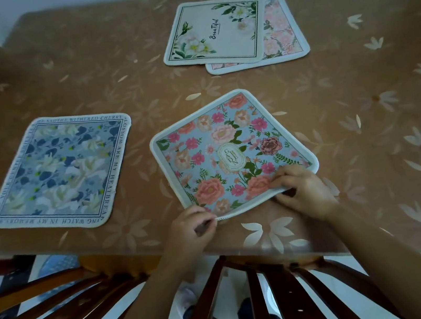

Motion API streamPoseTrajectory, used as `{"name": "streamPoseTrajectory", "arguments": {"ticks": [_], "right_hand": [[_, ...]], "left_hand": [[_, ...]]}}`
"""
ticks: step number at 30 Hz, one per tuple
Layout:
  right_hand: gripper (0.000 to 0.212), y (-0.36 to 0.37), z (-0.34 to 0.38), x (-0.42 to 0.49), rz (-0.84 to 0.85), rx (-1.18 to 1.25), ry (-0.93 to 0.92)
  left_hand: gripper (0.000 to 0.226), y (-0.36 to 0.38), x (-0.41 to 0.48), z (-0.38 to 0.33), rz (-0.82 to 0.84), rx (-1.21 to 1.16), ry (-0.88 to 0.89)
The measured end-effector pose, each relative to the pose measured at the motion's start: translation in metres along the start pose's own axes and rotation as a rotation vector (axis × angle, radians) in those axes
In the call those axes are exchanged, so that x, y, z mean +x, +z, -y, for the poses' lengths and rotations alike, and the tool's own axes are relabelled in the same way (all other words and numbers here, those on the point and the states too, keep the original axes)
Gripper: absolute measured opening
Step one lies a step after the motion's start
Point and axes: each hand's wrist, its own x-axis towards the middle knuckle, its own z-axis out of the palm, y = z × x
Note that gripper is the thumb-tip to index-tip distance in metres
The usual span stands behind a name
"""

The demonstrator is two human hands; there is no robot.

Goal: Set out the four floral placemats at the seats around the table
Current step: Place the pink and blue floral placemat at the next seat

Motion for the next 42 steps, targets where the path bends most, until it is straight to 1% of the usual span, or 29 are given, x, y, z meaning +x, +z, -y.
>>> {"name": "streamPoseTrajectory", "arguments": {"ticks": [4, 9, 14, 19, 23, 28, 33, 36, 42], "right_hand": [[0.017, -0.002, 0.002, -0.001, -0.034, -0.002, 0.022], [0.007, -0.01, 0.0, -0.008, -0.026, 0.008, 0.067], [0.006, -0.022, -0.002, -0.035, -0.035, -0.014, 0.135], [0.01, -0.021, 0.002, -0.065, -0.096, -0.023, 0.205], [0.014, -0.008, 0.007, -0.08, -0.122, -0.018, 0.229], [0.02, -0.004, 0.003, -0.087, -0.054, -0.081, 0.194], [0.03, -0.014, -0.011, -0.104, -0.047, -0.13, 0.24], [0.031, -0.013, -0.011, -0.104, -0.044, -0.137, 0.239], [0.032, -0.003, -0.003, -0.096, -0.048, -0.128, 0.216]], "left_hand": [[0.01, 0.002, -0.004, 0.002, 0.011, 0.073, 0.045], [0.007, 0.009, -0.009, 0.002, 0.085, 0.148, 0.105], [0.004, 0.015, 0.004, -0.006, 0.097, 0.217, 0.218], [0.008, 0.024, 0.013, -0.009, 0.171, 0.238, 0.278], [0.011, 0.024, 0.014, -0.003, 0.182, 0.236, 0.28], [0.013, 0.028, 0.012, 0.003, 0.202, 0.231, 0.271], [0.013, 0.032, 0.01, 0.004, 0.201, 0.257, 0.273], [0.013, 0.03, 0.007, 0.007, 0.225, 0.28, 0.286], [0.014, 0.022, 0.001, 0.016, 0.216, 0.326, 0.247]]}}
